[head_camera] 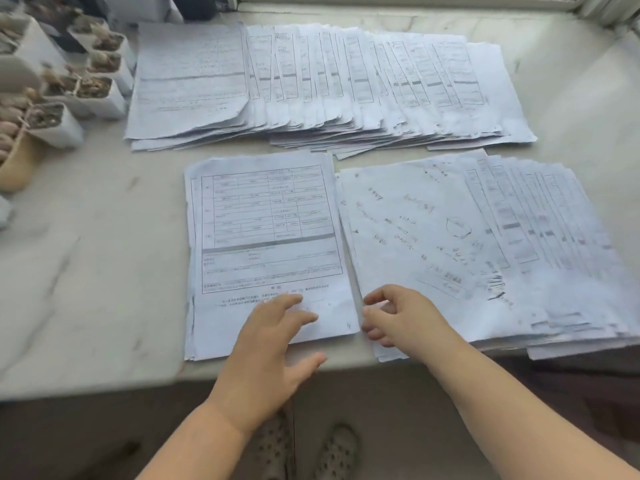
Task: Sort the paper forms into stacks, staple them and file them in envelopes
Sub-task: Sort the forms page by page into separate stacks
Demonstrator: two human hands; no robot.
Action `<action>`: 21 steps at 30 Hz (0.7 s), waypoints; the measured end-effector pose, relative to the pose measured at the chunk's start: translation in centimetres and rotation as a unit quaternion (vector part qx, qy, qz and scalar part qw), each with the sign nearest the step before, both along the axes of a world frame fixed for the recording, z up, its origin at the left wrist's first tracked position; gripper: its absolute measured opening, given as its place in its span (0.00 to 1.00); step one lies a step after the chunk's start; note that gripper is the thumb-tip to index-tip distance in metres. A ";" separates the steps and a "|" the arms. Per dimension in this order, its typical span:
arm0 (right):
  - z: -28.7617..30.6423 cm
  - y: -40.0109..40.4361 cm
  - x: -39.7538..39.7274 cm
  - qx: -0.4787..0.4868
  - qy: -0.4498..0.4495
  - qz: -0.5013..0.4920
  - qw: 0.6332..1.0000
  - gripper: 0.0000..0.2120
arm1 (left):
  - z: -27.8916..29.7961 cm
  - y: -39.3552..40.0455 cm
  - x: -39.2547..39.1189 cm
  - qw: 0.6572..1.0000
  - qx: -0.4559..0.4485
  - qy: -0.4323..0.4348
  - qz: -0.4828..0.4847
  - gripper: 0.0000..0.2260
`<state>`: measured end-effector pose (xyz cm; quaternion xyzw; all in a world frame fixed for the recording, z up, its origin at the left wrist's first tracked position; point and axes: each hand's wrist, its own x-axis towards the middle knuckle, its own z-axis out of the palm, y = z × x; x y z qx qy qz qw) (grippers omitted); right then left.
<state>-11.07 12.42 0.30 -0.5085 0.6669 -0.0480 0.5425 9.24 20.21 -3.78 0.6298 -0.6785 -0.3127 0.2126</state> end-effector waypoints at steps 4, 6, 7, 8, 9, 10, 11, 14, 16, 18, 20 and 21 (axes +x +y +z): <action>-0.6 0.3 0.7 0.033 -0.040 -0.058 0.997 0.06 | -1.6 0.3 0.3 0.999 -0.042 0.006 0.015 0.15; -0.9 0.3 0.8 0.028 -0.054 -0.079 0.995 0.06 | -2.1 -0.1 0.5 0.997 -0.071 0.017 0.035 0.13; -1.0 0.3 0.8 0.031 -0.066 -0.092 0.993 0.06 | -2.2 -0.1 0.7 0.996 -0.083 0.020 0.037 0.12; -1.1 0.2 0.9 0.035 -0.079 -0.104 0.991 0.05 | -2.4 -0.1 0.8 0.995 -0.094 0.023 0.037 0.12; -1.2 0.2 0.9 0.040 -0.091 -0.114 0.988 0.05 | -2.5 0.0 1.0 0.994 -0.103 0.027 0.034 0.12; -1.2 0.1 0.9 0.043 -0.102 -0.122 0.986 0.04 | -2.5 0.0 1.0 0.993 -0.108 0.034 0.032 0.12; -1.2 0.2 0.9 0.045 -0.109 -0.125 0.985 0.04 | -2.5 0.0 1.1 0.992 -0.109 0.044 0.034 0.12; -1.2 0.3 0.9 0.039 -0.119 -0.120 0.985 0.06 | -2.2 -0.2 1.0 0.989 -0.072 0.089 0.092 0.07; -1.2 0.3 0.9 0.033 -0.124 -0.113 0.985 0.07 | -1.9 -0.4 0.7 0.981 -0.032 0.123 0.146 0.05; -1.1 0.3 0.8 0.025 -0.130 -0.104 0.986 0.07 | -1.8 -0.6 0.3 0.970 -0.013 0.155 0.189 0.05; -1.0 0.2 0.7 0.017 -0.132 -0.087 0.987 0.07 | -1.7 -0.6 0.2 0.956 -0.002 0.187 0.225 0.07; -1.0 0.1 0.8 0.013 -0.133 -0.078 0.988 0.08 | -1.6 -0.7 0.2 0.950 0.002 0.203 0.236 0.08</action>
